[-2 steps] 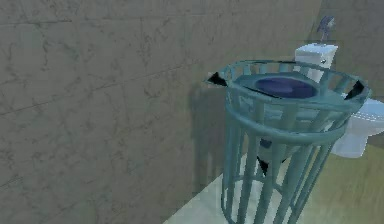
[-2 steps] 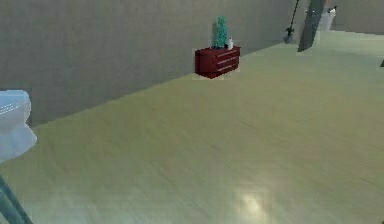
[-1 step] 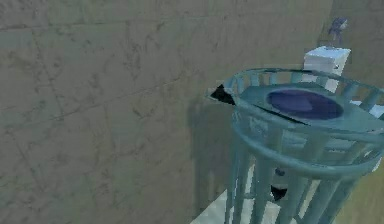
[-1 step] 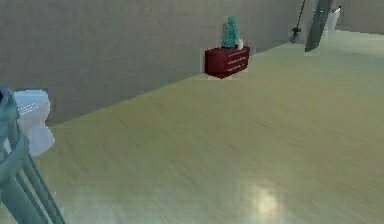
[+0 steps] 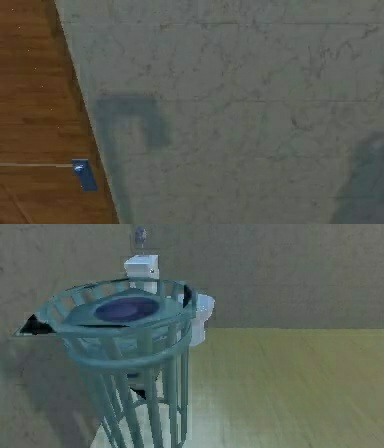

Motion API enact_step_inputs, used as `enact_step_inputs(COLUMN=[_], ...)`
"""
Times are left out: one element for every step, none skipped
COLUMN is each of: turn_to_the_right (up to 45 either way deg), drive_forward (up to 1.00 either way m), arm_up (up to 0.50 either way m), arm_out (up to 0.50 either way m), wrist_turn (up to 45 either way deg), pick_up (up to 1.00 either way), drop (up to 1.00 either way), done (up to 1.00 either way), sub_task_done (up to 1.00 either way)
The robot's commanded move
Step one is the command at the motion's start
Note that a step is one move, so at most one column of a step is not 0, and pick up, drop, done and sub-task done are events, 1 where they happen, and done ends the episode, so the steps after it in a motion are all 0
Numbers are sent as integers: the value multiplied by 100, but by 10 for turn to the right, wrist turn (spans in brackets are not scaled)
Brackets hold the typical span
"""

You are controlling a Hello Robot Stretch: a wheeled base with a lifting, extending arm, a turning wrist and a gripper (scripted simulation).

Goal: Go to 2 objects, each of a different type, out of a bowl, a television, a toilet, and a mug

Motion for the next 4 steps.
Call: enact_step_inputs(turn_to_the_right=[-450, -450, -120, 0], drive_forward=[0, 0, 0, 100], arm_up=[0, 0, 0, 0], arm_out=[0, 0, 0, 0], wrist_turn=[0, 0, 0, 0], pick_up=[0, 0, 0, 0], drop=[0, 0, 0, 0], done=[0, 0, 0, 0], sub_task_done=[0, 0, 0, 0])
